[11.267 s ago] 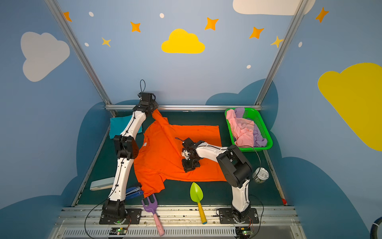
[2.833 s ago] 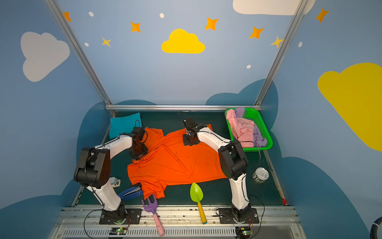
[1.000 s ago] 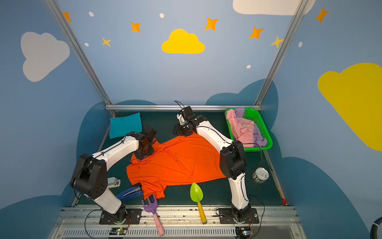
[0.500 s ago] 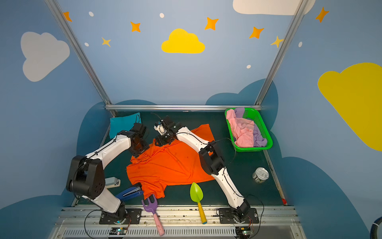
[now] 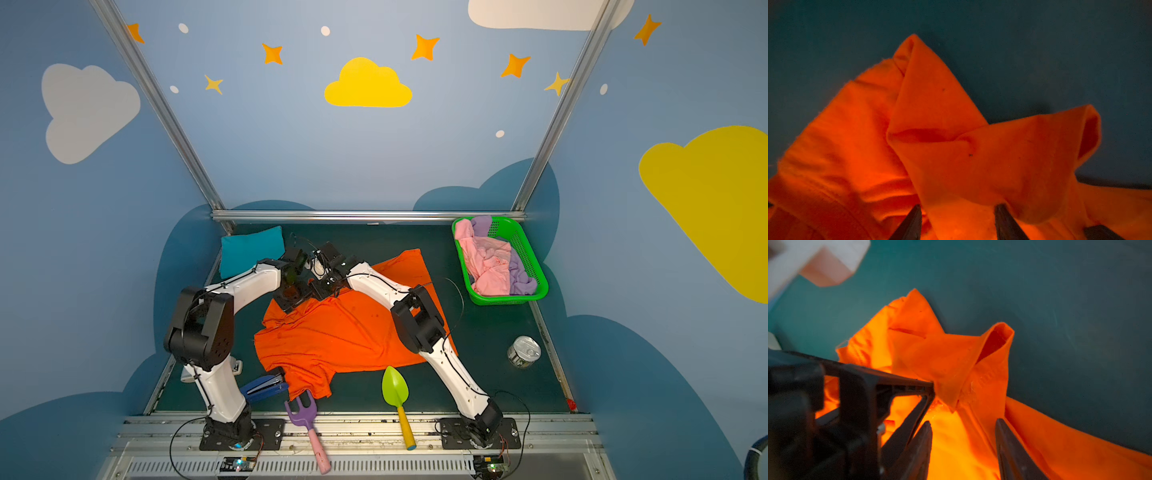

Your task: Fold and stack the t-shirts

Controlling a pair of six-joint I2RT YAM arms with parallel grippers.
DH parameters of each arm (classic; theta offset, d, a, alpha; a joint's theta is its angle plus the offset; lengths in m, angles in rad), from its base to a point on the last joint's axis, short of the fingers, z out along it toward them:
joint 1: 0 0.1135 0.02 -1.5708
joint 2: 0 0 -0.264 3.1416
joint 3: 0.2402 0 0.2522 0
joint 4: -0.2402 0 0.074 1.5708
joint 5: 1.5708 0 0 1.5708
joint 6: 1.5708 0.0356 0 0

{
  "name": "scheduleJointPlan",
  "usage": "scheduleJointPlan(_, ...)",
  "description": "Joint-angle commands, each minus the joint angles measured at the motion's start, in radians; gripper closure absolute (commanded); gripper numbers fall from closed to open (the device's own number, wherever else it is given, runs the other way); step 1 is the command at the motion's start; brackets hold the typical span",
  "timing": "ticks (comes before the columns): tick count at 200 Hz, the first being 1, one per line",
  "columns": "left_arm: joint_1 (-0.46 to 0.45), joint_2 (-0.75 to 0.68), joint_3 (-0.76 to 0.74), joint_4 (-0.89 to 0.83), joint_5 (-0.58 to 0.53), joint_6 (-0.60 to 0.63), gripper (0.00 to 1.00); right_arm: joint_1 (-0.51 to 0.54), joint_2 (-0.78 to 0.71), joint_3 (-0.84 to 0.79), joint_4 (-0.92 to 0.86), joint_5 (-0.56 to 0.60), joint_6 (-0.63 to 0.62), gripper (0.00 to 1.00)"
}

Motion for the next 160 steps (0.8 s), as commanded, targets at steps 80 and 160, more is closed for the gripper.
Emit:
scheduleJointPlan(80, 0.066, -0.011, -0.033, -0.024, -0.021, 0.001, 0.96, 0.000, 0.042, 0.031, 0.035, 0.079, -0.016, 1.00)
scheduleJointPlan(160, 0.105, -0.061, -0.128, -0.010, -0.030, 0.007, 0.96, -0.138, -0.143, -0.186, 0.099, -0.059, 0.176, 1.00)
